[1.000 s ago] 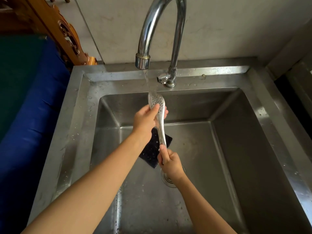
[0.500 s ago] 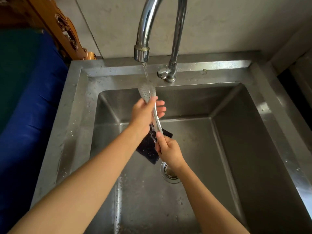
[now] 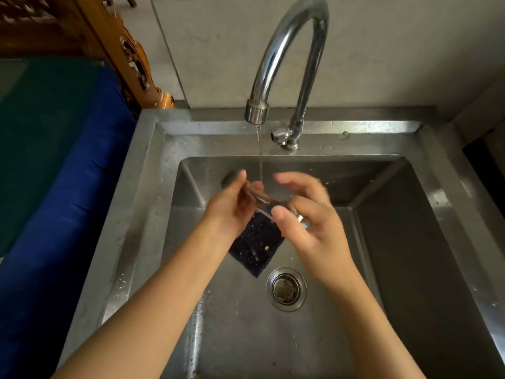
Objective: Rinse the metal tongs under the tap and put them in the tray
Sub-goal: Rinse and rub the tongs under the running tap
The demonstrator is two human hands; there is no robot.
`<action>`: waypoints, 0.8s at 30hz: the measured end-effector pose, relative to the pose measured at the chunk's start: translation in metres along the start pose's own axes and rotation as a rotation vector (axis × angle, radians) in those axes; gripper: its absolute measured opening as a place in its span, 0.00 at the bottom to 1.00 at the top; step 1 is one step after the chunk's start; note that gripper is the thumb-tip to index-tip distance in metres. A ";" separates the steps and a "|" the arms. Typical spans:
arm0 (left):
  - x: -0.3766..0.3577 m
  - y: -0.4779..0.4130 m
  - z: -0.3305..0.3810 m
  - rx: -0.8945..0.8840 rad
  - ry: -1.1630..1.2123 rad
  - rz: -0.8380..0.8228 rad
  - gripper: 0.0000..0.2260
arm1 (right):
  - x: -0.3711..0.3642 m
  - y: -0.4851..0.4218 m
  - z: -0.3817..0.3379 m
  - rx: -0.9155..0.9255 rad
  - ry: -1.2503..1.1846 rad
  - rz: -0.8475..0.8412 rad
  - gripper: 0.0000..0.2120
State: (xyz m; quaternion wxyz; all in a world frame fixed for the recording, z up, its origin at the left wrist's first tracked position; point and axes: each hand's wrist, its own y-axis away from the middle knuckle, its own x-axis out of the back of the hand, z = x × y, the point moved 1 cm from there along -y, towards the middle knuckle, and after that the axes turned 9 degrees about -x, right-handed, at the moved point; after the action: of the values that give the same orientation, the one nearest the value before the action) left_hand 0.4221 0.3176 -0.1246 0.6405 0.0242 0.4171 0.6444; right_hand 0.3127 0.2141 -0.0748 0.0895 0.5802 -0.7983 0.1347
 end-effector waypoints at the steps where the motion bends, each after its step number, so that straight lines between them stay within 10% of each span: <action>1: 0.002 -0.002 -0.005 0.047 -0.036 0.052 0.10 | -0.005 -0.009 0.000 -0.053 -0.159 -0.070 0.17; 6: 0.007 -0.008 -0.015 0.135 -0.727 0.041 0.20 | -0.037 -0.062 0.015 -0.331 -0.385 0.135 0.22; 9: 0.010 -0.012 -0.009 -0.295 -0.994 0.000 0.14 | -0.051 -0.084 0.019 -0.408 -0.447 0.147 0.24; 12: -0.001 -0.005 -0.001 -0.604 -0.837 -0.180 0.14 | -0.062 -0.094 0.015 -0.400 -0.482 0.133 0.24; 24: -0.025 -0.009 -0.006 -0.451 -0.617 -0.340 0.26 | -0.045 -0.131 0.018 -0.111 0.120 0.224 0.13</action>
State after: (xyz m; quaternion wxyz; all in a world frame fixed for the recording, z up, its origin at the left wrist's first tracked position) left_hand 0.4298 0.2921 -0.1213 0.8221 0.0061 0.0520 0.5670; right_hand 0.4514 0.2112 -0.0905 0.1533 0.4724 -0.8576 0.1338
